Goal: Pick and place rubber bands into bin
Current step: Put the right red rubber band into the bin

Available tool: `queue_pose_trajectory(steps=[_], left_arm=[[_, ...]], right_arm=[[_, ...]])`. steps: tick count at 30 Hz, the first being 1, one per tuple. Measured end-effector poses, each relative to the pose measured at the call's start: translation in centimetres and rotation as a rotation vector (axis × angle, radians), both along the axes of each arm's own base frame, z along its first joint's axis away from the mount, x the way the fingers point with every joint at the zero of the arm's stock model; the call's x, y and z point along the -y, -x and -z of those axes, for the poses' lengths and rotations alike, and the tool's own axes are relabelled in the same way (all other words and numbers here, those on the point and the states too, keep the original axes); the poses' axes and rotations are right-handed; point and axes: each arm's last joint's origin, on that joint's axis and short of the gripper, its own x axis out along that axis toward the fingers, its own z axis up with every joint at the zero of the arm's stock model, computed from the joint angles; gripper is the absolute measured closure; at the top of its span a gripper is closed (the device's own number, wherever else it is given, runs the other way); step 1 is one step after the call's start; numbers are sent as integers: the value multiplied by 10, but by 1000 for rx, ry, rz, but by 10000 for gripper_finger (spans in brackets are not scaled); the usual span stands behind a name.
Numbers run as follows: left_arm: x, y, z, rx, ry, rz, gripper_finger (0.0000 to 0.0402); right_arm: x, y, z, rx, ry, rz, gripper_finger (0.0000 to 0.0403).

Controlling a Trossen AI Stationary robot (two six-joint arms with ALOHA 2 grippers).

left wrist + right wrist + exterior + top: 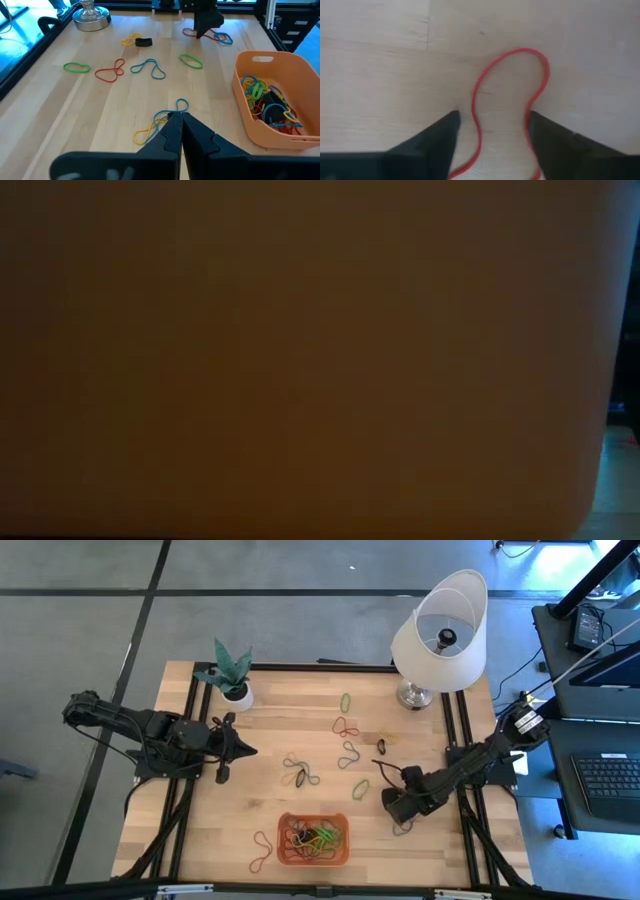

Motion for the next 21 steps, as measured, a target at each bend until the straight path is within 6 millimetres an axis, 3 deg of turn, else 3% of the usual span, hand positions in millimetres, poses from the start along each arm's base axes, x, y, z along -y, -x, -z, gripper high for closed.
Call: queue_pose_trajectory(steps=[10, 15, 21], left_arm=[[0, 0, 0, -2, -7, 15, 396], [0, 0, 0, -3, -26, 26, 396], [0, 0, 0, -3, -26, 26, 396]], right_arm=[[-7, -2, -5, -6, 6, -22, 386], [-10, -7, -13, -25, 18, -21, 393], [-19, -19, -42, -8, 42, -53, 399]])
